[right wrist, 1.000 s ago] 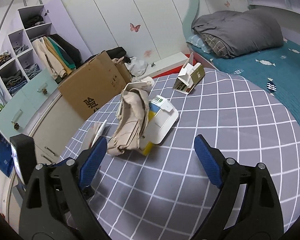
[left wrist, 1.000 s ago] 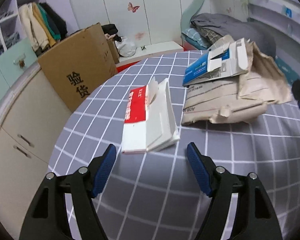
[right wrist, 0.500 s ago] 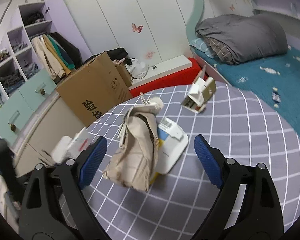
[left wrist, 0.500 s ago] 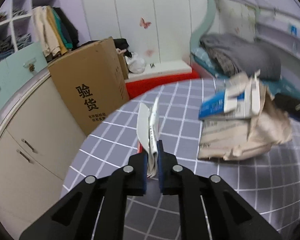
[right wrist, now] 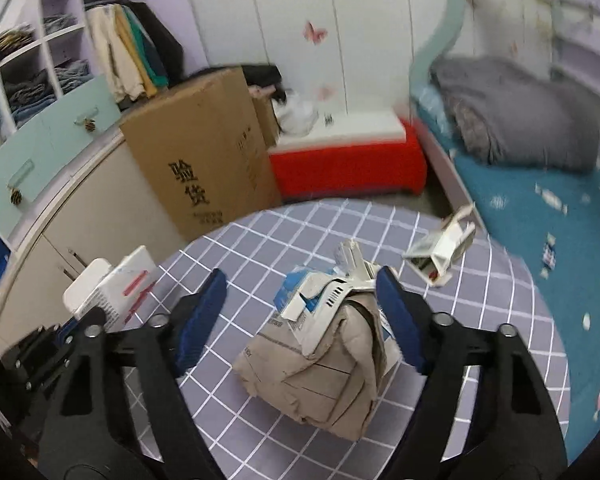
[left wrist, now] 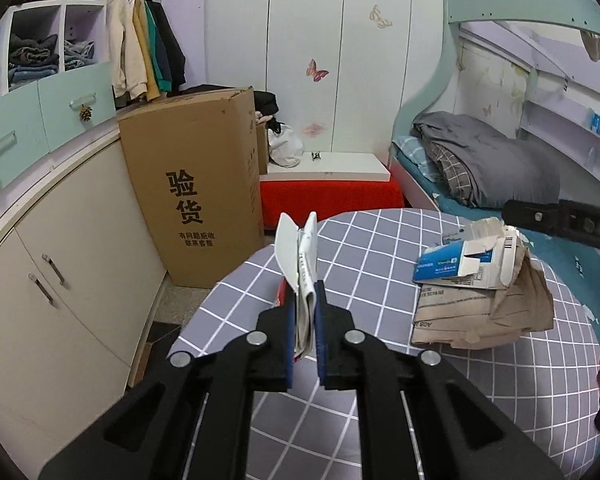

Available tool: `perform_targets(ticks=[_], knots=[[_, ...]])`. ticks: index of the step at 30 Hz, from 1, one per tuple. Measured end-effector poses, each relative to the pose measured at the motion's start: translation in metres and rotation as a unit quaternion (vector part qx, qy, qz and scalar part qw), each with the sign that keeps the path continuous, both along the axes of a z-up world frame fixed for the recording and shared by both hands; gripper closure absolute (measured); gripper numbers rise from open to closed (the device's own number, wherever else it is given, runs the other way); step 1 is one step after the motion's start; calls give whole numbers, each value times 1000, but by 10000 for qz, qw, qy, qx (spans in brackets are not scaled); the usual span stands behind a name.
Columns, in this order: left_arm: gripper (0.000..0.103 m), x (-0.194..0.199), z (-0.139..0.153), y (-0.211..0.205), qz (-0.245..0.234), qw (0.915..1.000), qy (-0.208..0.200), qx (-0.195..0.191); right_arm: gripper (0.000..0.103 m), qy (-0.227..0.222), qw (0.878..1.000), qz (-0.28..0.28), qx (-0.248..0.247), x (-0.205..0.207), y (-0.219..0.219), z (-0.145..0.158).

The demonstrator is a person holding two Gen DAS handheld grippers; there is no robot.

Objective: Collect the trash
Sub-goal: 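Grasp the red-white paper packet with the left gripper, then grasp the beige paper bag with the right gripper while the left gripper holds the packet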

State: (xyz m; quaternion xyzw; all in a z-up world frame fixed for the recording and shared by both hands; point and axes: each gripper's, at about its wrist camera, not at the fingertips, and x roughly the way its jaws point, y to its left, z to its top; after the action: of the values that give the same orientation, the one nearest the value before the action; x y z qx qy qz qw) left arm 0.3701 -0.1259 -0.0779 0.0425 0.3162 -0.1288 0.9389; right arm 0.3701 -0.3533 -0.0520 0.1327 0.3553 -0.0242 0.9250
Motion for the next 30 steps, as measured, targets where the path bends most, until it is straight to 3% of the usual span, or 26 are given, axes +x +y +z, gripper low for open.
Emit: perform_targets(ticks=[4,6,7,14,30], knots=[[95,4,0,6,22,10000,36,-84,42,212,9984,-452,282,9,-29,-6],[95,9,0,10,29,9998,89,-181,53,375,9961,-507,619,11,-41,-14],[95,10,0,11,25,9997,108,-209,53,406,9952,-491,740,10,-44,-17],[95,14,-2,12,-30,9992,219,-336,64,445,9954,-418,745,6,-33,-22],[95,13,-2,14,-52,9993,206,-321,64,566,9938,-284,911,23,-30,-27]])
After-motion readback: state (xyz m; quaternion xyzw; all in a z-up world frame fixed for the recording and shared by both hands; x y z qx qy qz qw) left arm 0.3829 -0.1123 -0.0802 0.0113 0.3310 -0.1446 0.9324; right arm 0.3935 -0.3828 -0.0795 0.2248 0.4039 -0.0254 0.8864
